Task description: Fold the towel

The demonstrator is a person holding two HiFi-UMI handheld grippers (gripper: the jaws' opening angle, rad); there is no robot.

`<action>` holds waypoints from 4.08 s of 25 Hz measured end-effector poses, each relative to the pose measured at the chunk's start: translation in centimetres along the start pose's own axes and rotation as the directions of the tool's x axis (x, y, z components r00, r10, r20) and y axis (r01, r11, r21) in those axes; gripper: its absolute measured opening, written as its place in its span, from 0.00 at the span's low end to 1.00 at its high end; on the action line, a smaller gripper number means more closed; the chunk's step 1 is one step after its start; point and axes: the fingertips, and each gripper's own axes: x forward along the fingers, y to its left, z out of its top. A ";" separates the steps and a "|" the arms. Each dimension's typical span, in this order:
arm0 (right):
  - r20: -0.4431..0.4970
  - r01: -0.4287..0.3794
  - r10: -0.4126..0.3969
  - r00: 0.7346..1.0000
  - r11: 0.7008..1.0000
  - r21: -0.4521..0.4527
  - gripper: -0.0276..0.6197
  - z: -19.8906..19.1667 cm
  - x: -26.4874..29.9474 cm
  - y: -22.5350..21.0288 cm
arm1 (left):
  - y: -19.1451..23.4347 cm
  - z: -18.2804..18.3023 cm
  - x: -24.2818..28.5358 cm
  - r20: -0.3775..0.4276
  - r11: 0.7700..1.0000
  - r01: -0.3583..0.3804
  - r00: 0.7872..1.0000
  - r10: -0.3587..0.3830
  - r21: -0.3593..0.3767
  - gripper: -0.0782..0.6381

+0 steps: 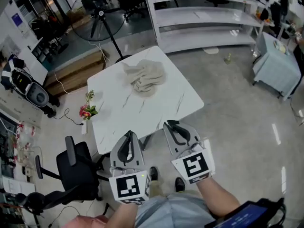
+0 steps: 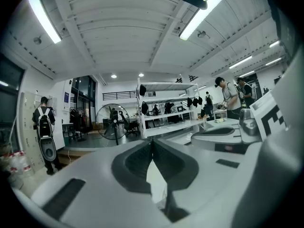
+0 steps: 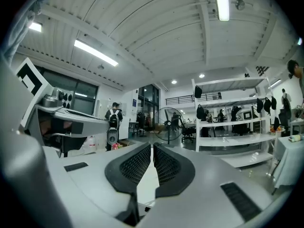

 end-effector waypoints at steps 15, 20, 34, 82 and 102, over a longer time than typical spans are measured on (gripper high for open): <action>-0.072 0.012 -0.014 0.997 0.999 -0.031 0.09 -3.0 9.8 -4.2 | 5.3 -2.8 9.7 -0.034 0.998 -0.003 0.999 0.001 -0.055 0.12; -0.128 0.036 -0.041 0.991 0.999 -0.040 0.09 -4.6 16.3 -6.3 | 8.7 -4.3 16.3 -0.060 0.997 0.023 0.998 -0.027 -0.074 0.12; -0.175 0.144 -0.155 0.972 0.987 -0.075 0.08 -4.3 29.0 -11.5 | 17.1 -4.9 29.2 -0.072 0.988 0.083 0.993 -0.093 -0.133 0.12; -0.297 -0.075 0.074 0.952 0.997 0.006 0.31 -13.5 42.2 -22.0 | 21.4 -17.2 50.7 -0.393 0.930 -0.062 0.915 -0.091 -0.362 0.13; -0.395 -0.317 0.258 0.882 0.944 -0.091 0.34 -17.0 53.8 -25.0 | 20.7 -17.9 50.8 -0.422 0.931 -0.077 0.903 -0.087 -0.357 0.13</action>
